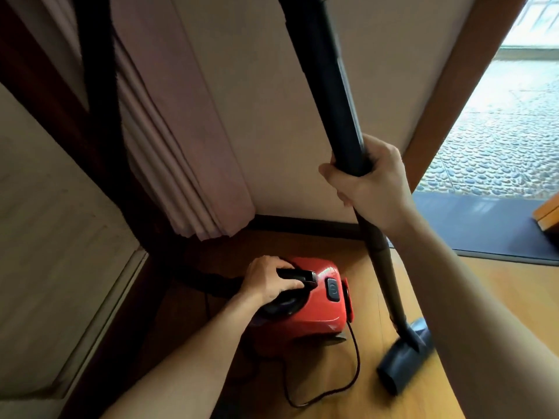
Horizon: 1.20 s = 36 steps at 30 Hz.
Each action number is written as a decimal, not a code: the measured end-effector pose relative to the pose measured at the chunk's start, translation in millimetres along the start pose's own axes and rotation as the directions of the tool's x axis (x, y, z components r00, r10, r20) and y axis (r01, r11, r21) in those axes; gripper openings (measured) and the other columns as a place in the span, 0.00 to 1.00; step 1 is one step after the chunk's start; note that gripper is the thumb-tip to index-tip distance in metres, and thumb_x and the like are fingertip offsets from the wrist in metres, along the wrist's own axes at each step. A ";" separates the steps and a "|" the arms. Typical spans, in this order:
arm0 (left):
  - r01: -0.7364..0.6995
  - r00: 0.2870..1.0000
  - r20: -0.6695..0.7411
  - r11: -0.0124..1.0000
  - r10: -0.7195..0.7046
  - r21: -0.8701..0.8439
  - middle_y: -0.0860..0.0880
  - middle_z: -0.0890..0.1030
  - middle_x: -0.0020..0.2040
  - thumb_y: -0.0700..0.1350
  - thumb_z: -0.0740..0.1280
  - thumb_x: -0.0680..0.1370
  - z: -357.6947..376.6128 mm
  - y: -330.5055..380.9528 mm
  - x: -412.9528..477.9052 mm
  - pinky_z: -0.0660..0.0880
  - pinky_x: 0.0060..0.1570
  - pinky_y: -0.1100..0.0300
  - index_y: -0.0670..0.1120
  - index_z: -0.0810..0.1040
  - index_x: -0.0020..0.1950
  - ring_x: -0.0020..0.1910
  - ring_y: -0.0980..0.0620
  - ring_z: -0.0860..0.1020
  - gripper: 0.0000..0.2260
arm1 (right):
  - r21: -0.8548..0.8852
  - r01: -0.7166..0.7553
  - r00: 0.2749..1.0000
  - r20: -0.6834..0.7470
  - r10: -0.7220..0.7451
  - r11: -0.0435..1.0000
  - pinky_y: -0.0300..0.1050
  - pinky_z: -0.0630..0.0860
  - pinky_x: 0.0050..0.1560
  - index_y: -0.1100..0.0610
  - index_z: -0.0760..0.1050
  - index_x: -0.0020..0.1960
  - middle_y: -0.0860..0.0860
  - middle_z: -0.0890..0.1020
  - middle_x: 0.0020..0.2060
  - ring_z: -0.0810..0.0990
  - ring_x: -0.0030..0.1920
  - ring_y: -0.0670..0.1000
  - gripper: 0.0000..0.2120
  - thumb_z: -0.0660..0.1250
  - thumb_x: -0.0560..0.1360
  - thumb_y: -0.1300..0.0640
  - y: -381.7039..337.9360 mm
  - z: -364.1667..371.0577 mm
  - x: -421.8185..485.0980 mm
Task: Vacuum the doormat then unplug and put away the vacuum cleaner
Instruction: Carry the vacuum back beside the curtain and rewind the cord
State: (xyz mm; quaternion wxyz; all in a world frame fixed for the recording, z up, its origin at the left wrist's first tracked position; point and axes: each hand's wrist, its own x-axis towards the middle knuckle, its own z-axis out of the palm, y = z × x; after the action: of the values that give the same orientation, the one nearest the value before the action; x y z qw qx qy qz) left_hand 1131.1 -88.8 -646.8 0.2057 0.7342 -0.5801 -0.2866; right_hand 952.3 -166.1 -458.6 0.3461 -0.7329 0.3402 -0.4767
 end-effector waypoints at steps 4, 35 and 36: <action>-0.179 0.955 0.249 0.982 0.161 0.051 0.59 0.80 0.38 0.55 0.81 0.64 -14.5 -2.4 13.7 0.73 0.45 0.61 0.54 0.87 0.49 0.41 0.59 0.79 0.15 | 0.001 -0.001 1.000 -0.029 0.001 1.000 0.55 0.78 0.28 0.57 0.73 0.40 0.58 0.77 0.31 0.77 0.26 0.55 0.11 0.75 0.73 0.63 -3.2 -8.1 1.5; 0.144 0.632 -0.051 0.181 -0.774 -0.973 0.44 0.79 0.54 0.40 0.78 0.71 72.1 65.3 -17.9 0.83 0.41 0.56 0.50 0.62 0.67 0.47 0.44 0.84 0.32 | -0.049 0.097 0.990 -0.093 -0.101 0.994 0.53 0.78 0.30 0.59 0.74 0.43 0.59 0.77 0.33 0.77 0.28 0.57 0.09 0.75 0.74 0.61 -9.2 -10.7 -1.4; 0.170 0.631 -0.034 0.180 -0.775 -0.969 0.44 0.81 0.52 0.43 0.79 0.70 70.7 64.5 -18.4 0.83 0.43 0.54 0.48 0.64 0.65 0.46 0.45 0.84 0.31 | -0.050 0.099 0.990 -0.092 -0.103 0.994 0.53 0.78 0.30 0.59 0.74 0.43 0.59 0.77 0.33 0.77 0.28 0.58 0.09 0.75 0.74 0.61 -9.9 -10.9 -1.3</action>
State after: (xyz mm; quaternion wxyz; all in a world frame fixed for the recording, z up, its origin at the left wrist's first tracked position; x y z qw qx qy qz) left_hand 1034.2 -84.5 -655.6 0.6159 0.6838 0.0400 -0.3892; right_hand 943.4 -161.8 -447.6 0.2886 -0.7333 0.3293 -0.5201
